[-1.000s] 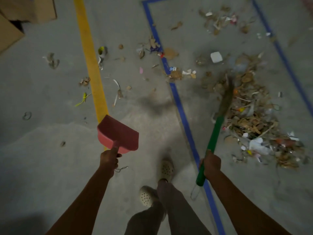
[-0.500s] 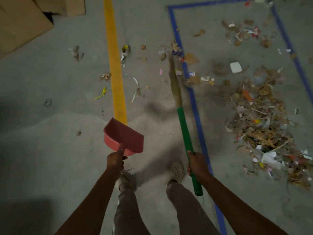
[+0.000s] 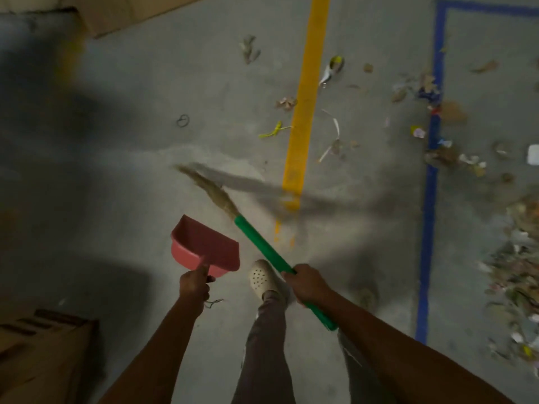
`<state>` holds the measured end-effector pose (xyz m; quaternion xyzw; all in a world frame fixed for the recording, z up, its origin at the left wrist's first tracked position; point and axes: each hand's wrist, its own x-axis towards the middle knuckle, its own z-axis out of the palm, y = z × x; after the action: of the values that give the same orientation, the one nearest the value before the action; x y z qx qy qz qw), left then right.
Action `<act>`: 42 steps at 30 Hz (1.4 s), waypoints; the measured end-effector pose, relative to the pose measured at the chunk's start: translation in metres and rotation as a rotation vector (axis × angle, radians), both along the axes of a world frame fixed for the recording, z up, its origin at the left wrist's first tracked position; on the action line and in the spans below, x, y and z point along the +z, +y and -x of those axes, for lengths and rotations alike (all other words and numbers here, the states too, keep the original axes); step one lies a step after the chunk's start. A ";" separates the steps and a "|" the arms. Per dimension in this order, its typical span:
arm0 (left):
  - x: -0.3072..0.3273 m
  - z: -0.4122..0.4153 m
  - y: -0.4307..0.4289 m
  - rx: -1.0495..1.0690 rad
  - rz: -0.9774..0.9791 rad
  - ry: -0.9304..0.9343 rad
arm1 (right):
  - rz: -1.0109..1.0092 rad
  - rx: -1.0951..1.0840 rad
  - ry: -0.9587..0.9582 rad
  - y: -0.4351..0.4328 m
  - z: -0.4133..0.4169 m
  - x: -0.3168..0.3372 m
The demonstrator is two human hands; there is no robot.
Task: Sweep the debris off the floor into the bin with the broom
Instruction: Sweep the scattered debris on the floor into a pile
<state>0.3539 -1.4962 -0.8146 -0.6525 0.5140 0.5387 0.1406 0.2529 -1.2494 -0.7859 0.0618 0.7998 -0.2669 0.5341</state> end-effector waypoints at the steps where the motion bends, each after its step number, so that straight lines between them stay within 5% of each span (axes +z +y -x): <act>1: -0.003 -0.003 -0.013 0.010 0.004 -0.008 | -0.019 0.052 -0.007 -0.018 0.000 -0.008; 5: -0.018 -0.003 -0.049 0.017 0.010 -0.001 | -0.072 0.056 -0.050 -0.064 0.009 -0.038; 16: -0.048 0.070 -0.061 -0.072 -0.108 0.070 | -0.213 -1.098 -0.068 0.017 0.070 -0.059; 22: -0.031 0.102 -0.061 -0.124 -0.110 0.103 | -0.314 -1.291 0.099 0.064 0.087 -0.019; 31: 0.002 0.152 -0.064 -0.121 -0.033 0.141 | -0.145 -0.936 0.250 0.019 0.108 0.019; 42: -0.006 0.220 -0.077 -0.043 0.025 0.038 | 0.002 -0.091 0.088 -0.070 0.224 -0.019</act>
<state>0.1343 -1.5729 -0.8206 -0.6326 0.5372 0.5415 0.1341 0.0291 -1.3194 -0.8050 0.0858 0.8187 -0.2940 0.4857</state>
